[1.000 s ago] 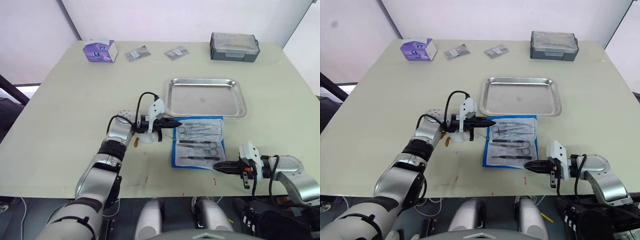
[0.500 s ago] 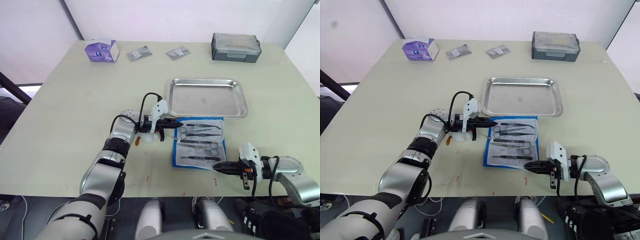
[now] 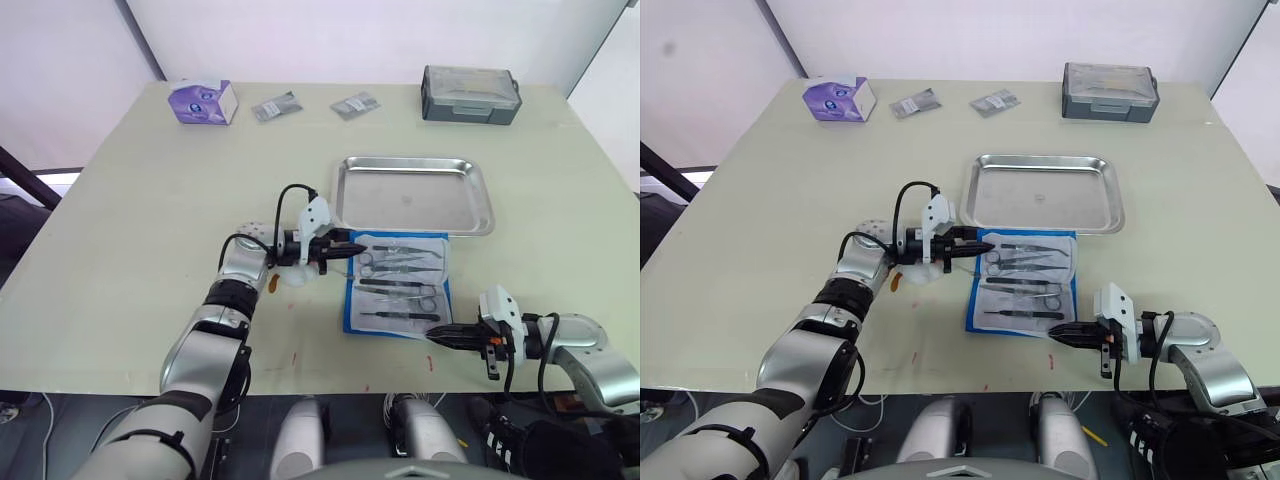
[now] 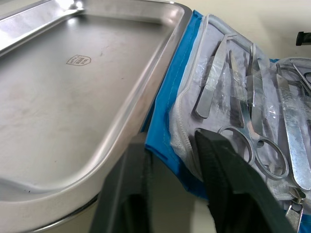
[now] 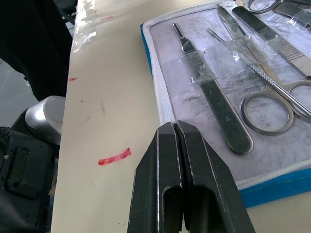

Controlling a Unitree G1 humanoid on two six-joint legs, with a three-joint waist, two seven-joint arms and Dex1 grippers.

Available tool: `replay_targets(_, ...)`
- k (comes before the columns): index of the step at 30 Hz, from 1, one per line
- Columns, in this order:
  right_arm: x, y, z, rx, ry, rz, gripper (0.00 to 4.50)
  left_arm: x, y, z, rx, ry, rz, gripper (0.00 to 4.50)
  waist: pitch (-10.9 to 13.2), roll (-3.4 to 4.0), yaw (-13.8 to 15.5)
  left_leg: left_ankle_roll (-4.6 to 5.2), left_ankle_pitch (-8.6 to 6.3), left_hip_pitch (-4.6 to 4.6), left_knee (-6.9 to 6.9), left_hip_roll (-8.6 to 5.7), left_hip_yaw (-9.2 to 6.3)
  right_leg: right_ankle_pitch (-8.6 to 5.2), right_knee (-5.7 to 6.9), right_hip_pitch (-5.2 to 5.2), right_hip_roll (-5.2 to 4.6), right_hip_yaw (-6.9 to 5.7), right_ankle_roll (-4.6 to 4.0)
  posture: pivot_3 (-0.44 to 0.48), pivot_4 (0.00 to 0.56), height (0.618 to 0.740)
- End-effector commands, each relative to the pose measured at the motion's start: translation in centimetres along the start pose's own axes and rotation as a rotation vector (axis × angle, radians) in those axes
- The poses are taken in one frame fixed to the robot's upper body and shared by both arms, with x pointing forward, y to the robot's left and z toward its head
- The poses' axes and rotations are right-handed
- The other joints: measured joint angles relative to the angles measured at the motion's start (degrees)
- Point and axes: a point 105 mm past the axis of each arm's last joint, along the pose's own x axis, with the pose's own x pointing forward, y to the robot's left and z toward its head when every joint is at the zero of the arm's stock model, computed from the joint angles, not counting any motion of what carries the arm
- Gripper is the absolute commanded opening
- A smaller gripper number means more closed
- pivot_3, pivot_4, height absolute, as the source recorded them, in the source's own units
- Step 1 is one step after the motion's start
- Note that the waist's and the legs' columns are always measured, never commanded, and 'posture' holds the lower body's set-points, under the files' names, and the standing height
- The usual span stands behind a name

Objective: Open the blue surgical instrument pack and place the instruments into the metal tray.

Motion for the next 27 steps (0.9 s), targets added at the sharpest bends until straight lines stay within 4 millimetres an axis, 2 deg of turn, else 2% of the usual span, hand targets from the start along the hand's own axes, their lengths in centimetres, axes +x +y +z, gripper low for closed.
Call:
replay_targets(1,-0.4,-0.1,0.2,-0.012,-0.009,-0.010,0.00,-0.4,-0.1,-0.1,0.001,-0.019,0.012,1.24,0.00,0.00,0.00,0.00,0.00,0.00,0.00,0.00,0.00,0.00,0.00,0.00,0.00,0.00,0.00,0.000,0.150,0.731)
replay_targets(5,-0.5,-0.1,0.2,-0.014,-0.009,-0.012,0.00,-0.5,0.0,0.5,0.000,-0.054,0.025,1.24,0.00,0.00,0.01,0.00,0.00,0.00,0.00,0.00,0.00,0.00,0.00,0.00,0.00,0.00,0.00,0.000,0.150,0.731)
replay_targets(9,-0.5,-0.2,0.3,-0.006,-0.022,-0.032,0.00,-1.0,0.2,1.9,0.010,-0.125,0.037,1.24,0.00,0.00,0.00,0.00,0.00,-0.01,0.00,0.00,-0.01,0.00,0.00,0.00,0.00,-0.01,0.00,0.000,0.150,0.731)
replay_targets(16,-0.8,0.0,1.5,-0.036,-0.058,-0.033,0.00,-2.1,0.2,3.6,0.016,-0.199,0.032,1.24,0.01,-0.01,-0.03,0.00,0.00,-0.02,0.00,0.00,-0.02,0.00,0.00,-0.01,0.00,-0.02,0.00,0.000,0.150,0.731)
replay_targets(25,-1.6,0.1,5.0,-0.083,-0.166,-0.074,0.00,-4.2,0.0,4.8,0.108,-0.216,0.032,1.24,0.01,-0.01,-0.22,-0.01,0.01,-0.03,0.00,0.01,-0.05,0.00,0.00,0.00,0.00,-0.03,0.00,0.000,0.150,0.731)
replay_targets(26,-1.7,0.1,5.4,-0.093,-0.179,-0.081,0.57,-4.5,-0.1,4.9,0.116,-0.216,0.028,1.30,0.01,-0.01,-0.23,-0.01,0.01,-0.03,0.00,0.01,-0.06,0.00,0.01,0.00,0.00,-0.04,0.00,0.000,0.150,0.731)
replay_targets(27,-1.9,0.0,5.9,-0.096,-0.201,-0.095,0.92,-4.9,-0.1,5.1,0.125,-0.217,0.022,1.30,0.01,-0.01,-0.23,-0.01,0.01,-0.03,0.00,0.01,-0.06,0.00,0.01,0.00,0.00,-0.04,0.00,0.000,0.150,0.731)
